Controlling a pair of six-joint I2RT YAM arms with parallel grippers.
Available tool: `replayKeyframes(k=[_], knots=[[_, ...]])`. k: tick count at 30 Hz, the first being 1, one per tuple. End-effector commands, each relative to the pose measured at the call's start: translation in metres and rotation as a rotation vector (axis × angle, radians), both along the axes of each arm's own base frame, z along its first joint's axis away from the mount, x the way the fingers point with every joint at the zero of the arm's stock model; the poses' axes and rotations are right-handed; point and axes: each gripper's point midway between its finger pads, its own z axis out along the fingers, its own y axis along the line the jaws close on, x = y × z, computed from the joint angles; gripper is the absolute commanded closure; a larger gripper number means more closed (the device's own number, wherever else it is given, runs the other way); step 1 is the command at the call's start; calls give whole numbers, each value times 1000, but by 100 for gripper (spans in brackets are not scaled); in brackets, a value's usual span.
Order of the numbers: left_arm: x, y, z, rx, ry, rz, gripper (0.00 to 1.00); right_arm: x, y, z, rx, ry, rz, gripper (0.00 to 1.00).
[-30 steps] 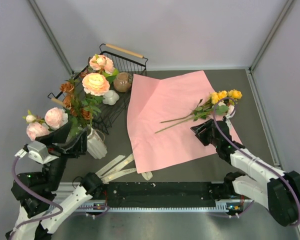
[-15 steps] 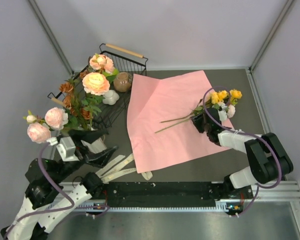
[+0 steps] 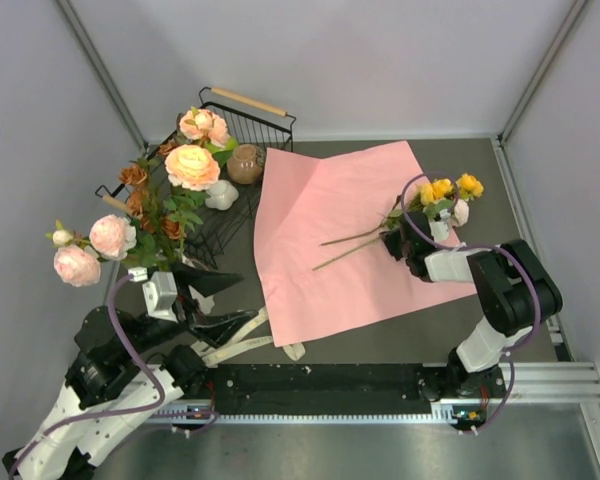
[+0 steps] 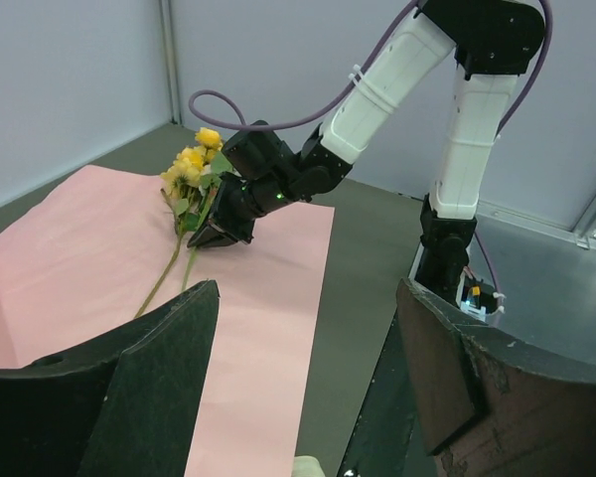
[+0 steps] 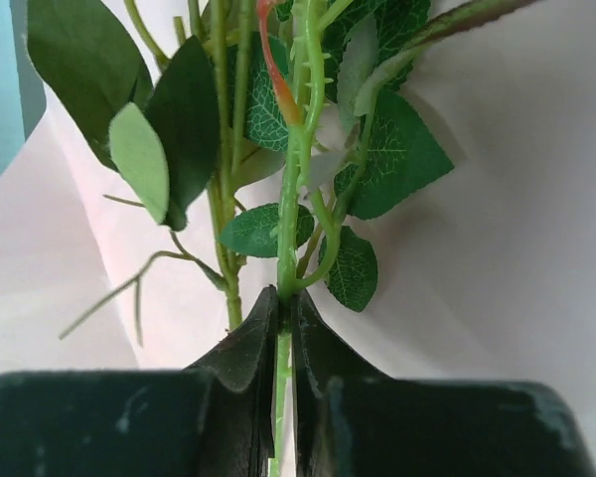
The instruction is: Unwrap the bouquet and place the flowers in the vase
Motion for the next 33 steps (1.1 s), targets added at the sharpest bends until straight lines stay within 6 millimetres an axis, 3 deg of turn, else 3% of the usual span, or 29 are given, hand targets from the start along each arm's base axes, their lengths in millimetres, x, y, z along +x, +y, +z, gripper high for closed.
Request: replayKeyframes(k=[1, 6, 13, 16, 17, 20, 21, 25, 26, 28, 29, 32, 33], knots=[[1, -3, 12, -21, -36, -10, 22, 22, -4, 28, 26, -91, -54, 100], [4, -6, 11, -22, -21, -7, 22, 26, -5, 45, 98, -134, -92, 100], [12, -4, 10, -47, 34, 34, 23, 19, -16, 96, 125, -229, -138, 100], [19, -3, 8, -53, 64, 67, 22, 2, -32, 127, 60, -288, -147, 100], [21, -5, 4, -45, 79, 69, 22, -7, -40, 148, 9, -349, -131, 100], [25, -9, 1, -33, 96, 69, 22, -22, -47, 183, -167, -455, -31, 100], [27, -11, 1, -34, 100, 70, 22, -30, -48, 209, -213, -527, 10, 100], [33, -19, 3, -31, 121, 65, 22, -62, -13, 274, -483, -829, 396, 100], [36, -22, 3, -29, 129, 63, 22, -77, 8, 285, -546, -927, 569, 100], [38, -26, 9, -49, 142, 53, 21, -106, 26, 298, -586, -1040, 745, 100], [40, -31, 9, -49, 159, 45, 21, -132, 45, 306, -588, -1146, 918, 100], [40, -44, 18, -83, 200, -13, 19, -185, 69, 314, -515, -1282, 1201, 100], [39, -49, 20, -103, 239, -40, 17, -194, 71, 316, -488, -1299, 1242, 100]])
